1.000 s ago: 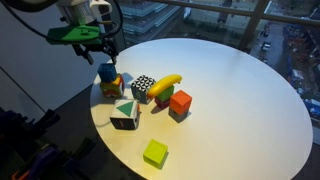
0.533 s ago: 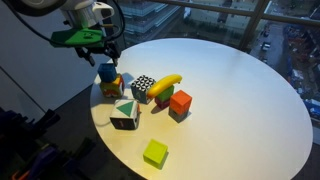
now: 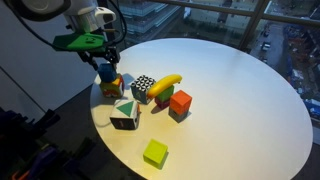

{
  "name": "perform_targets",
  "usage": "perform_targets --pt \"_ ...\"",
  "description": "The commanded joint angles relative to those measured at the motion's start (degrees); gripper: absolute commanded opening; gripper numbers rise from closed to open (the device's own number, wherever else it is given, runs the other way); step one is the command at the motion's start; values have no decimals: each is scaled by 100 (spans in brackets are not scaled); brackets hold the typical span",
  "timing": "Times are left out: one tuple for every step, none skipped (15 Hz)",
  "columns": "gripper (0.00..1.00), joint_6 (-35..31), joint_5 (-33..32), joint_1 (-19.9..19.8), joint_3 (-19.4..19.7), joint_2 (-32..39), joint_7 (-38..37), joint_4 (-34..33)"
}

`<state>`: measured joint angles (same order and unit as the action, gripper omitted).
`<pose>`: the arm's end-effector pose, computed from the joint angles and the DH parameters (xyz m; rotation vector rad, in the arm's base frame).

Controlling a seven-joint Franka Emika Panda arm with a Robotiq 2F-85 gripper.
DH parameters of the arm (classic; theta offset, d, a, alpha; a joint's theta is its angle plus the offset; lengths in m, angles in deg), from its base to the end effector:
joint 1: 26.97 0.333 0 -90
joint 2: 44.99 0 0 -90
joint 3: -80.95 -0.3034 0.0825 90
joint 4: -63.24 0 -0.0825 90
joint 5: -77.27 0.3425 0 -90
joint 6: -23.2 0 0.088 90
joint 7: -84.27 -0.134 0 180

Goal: Put the blue block on the orange block

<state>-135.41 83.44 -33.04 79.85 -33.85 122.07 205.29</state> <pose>0.4657 -0.0438 0.2211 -3.0399 -0.7343 -0.1647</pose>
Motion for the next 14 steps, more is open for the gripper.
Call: perform_targets --pt "49 -63 9 -127 -100 63 37 -82" --pt "41 -52 4 -128 -100 64 23 -88" --pt "34 -46 -6 -127 -96 61 10 -97" --pt "33 -37 -22 -122 -86 54 -11 -104" --pt "32 -27 -52 -112 -67 43 -54 -102" --pt "31 14 -70 -108 -52 12 -90 -100" --pt "30 37 -166 -76 4 -35 -218 -88" --pt "30 55 -221 -60 34 -74 -304 -81" --pt "29 133 -221 -62 49 -137 -366 -79" --pt "29 158 -252 -49 80 -200 -498 -67" --pt "29 188 -271 -45 100 -261 -594 -58" --pt "29 225 -311 -36 127 -336 -712 -50" --pt "29 234 -361 -27 154 -393 -824 -45" --pt "29 292 -423 -16 188 -466 -959 -47"
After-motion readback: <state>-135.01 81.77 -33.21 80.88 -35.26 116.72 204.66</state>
